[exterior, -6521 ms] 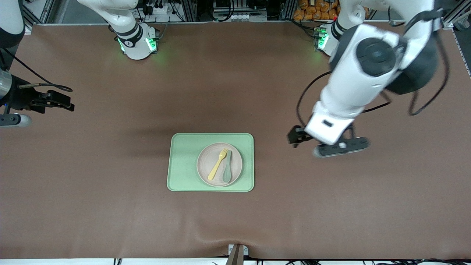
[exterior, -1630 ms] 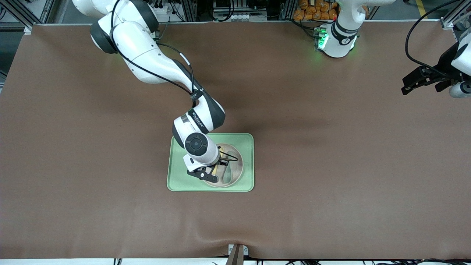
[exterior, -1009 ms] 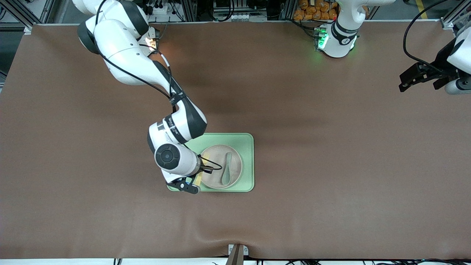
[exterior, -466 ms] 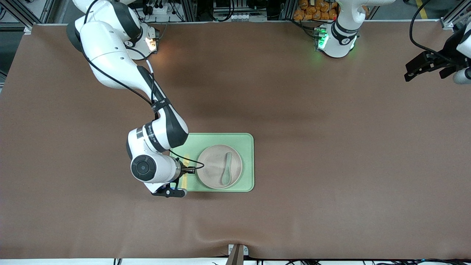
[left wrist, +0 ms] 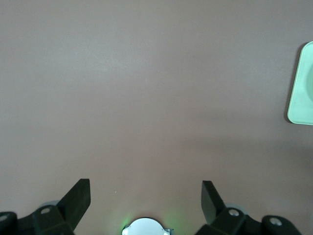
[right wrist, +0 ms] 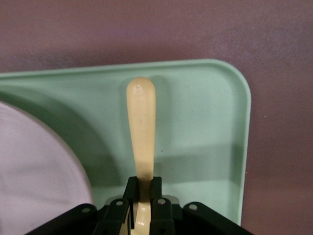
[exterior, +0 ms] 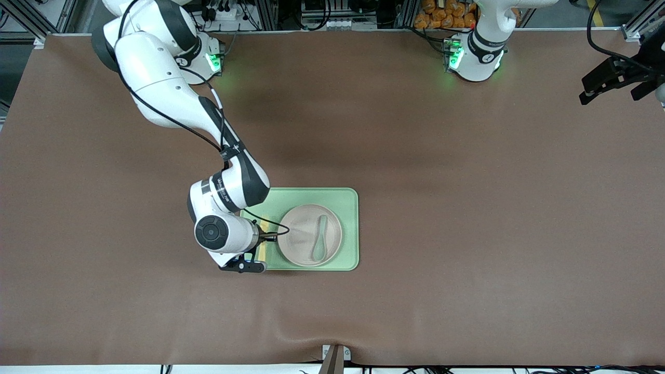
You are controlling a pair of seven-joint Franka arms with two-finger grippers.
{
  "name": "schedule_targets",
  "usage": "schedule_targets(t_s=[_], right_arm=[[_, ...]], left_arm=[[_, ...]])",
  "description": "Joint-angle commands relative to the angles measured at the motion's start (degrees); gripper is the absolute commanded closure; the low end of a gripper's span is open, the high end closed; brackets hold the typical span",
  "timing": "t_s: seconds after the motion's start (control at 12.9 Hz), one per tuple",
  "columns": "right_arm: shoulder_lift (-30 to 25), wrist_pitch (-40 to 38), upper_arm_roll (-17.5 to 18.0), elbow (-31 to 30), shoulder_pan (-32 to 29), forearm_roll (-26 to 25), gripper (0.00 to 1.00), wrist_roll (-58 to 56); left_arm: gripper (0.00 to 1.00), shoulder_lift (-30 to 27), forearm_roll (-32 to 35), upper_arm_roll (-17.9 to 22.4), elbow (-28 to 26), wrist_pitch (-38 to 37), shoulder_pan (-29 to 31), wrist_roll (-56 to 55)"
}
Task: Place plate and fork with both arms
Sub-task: 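Lower the fork onto the tray and open the right gripper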
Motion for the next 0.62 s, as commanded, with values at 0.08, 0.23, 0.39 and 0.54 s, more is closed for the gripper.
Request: schedule_targets(t_s=[0.08,0.23,0.39,0.54], right_arm=[[-4.21,2.05,0.52,-6.57,-0.84,-0.84,0.99,-0.5],[-4.21,1.36,0.52,-6.48,-0.93,-0.75,0.33,0.8],[-4.74,0.22,0.61,-5.7,-1.45,-0.66,0.0,2.22],[-5.88,-2.32,0.52,-3.59,-2.15,-0.58,0.0,1.69]], left_arm=[[0.0,-0.43,1.25,-0.46,0.55,-1.8,0.23,0.06],[0.0,-0.43,0.64,-0.29,0.55,-1.9,0.32,0.06],[0.0,-0.69,0.64,-0.29,0.55,-2.07,0.32,-0.03],[0.0,-1.31,0.64,-0.46,0.55,-2.33,0.32,-0.03]])
